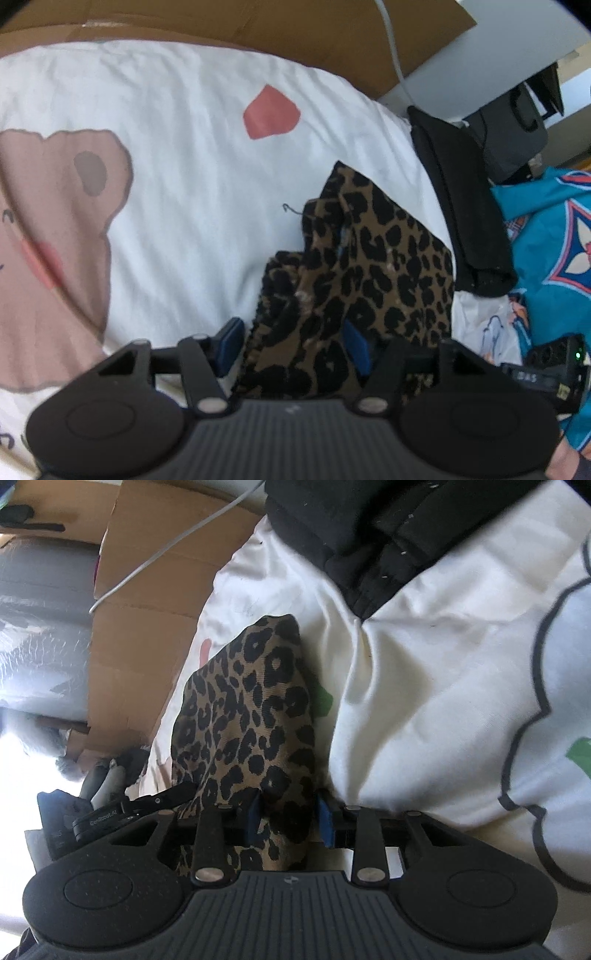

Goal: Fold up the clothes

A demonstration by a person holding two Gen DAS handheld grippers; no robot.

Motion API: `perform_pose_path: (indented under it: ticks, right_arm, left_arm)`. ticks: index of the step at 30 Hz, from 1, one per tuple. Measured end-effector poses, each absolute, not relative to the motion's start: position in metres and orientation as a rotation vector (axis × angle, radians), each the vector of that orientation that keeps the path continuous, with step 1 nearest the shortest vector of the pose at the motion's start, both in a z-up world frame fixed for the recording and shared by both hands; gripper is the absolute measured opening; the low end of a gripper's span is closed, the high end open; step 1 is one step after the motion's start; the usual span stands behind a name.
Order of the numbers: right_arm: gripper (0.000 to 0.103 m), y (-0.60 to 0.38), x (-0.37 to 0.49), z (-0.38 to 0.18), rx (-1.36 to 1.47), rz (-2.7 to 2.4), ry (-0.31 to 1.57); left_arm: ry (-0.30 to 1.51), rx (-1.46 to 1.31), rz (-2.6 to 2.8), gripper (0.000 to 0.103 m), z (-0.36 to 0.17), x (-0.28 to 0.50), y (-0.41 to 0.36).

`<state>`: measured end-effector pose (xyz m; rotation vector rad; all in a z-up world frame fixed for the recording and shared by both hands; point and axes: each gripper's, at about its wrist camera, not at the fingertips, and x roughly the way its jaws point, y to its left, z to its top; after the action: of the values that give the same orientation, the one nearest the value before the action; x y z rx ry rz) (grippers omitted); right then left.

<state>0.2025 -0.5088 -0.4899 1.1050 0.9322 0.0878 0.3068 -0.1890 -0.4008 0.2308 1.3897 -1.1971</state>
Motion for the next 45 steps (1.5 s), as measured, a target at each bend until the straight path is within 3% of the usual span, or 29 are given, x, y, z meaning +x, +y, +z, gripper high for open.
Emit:
perform_pose_path:
  ticks: [1, 3, 7, 10, 12, 20, 22, 23, 30, 34, 39, 42, 45]
  right_arm:
    - [0.014, -0.508, 0.204, -0.488, 1.095, 0.097, 0.935]
    - [0.007, -0.509, 0.202, -0.482, 1.080, 0.111, 0.912]
    - [0.008, -0.507, 0.196, -0.470, 1.084, 0.123, 0.866]
    - [0.016, -0.503, 0.198, -0.470, 1.057, 0.108, 0.882]
    - [0.033, -0.503, 0.200, -0.475, 1.068, 0.099, 0.909]
    - [0.034, -0.500, 0.200, -0.489, 1.116, 0.109, 0.926]
    - [0.033, -0.501, 0.201, -0.492, 1.147, 0.112, 0.913]
    - [0.033, -0.502, 0.201, -0.495, 1.173, 0.115, 0.902]
    - [0.026, -0.500, 0.206, -0.484, 1.154, 0.128, 0.872]
    - [0.028, -0.500, 0.206, -0.473, 1.136, 0.144, 0.856]
    - [0.028, -0.502, 0.207, -0.483, 1.112, 0.112, 0.896]
    - [0.030, -0.507, 0.204, -0.495, 1.176, 0.100, 0.890]
    - [0.028, -0.505, 0.205, -0.499, 1.194, 0.098, 0.890]
  left_arm:
    - [1.387, 0.228, -1.209, 0.057, -0.401, 0.307, -0.189]
    - [1.334, 0.233, -1.230, 0.037, -0.394, 0.307, -0.187]
    - [1.290, 0.229, -1.271, 0.032, -0.388, 0.309, -0.181]
    - [1.290, 0.238, -1.269, 0.042, -0.391, 0.312, -0.182]
    - [1.312, 0.214, -1.241, 0.061, -0.394, 0.316, -0.183]
    - [1.369, 0.221, -1.312, 0.076, -0.409, 0.318, -0.192]
    - [1.391, 0.214, -1.348, 0.070, -0.411, 0.317, -0.196]
    - [1.411, 0.211, -1.365, 0.058, -0.413, 0.317, -0.197]
    - [1.354, 0.214, -1.393, 0.030, -0.402, 0.316, -0.194]
    - [1.336, 0.193, -1.390, 0.033, -0.402, 0.315, -0.189]
    - [1.424, 0.159, -1.345, 0.058, -0.417, 0.321, -0.198]
    - [1.468, 0.098, -1.344, 0.056, -0.424, 0.326, -0.199]
    - [1.458, 0.139, -1.346, 0.040, -0.423, 0.325, -0.201]
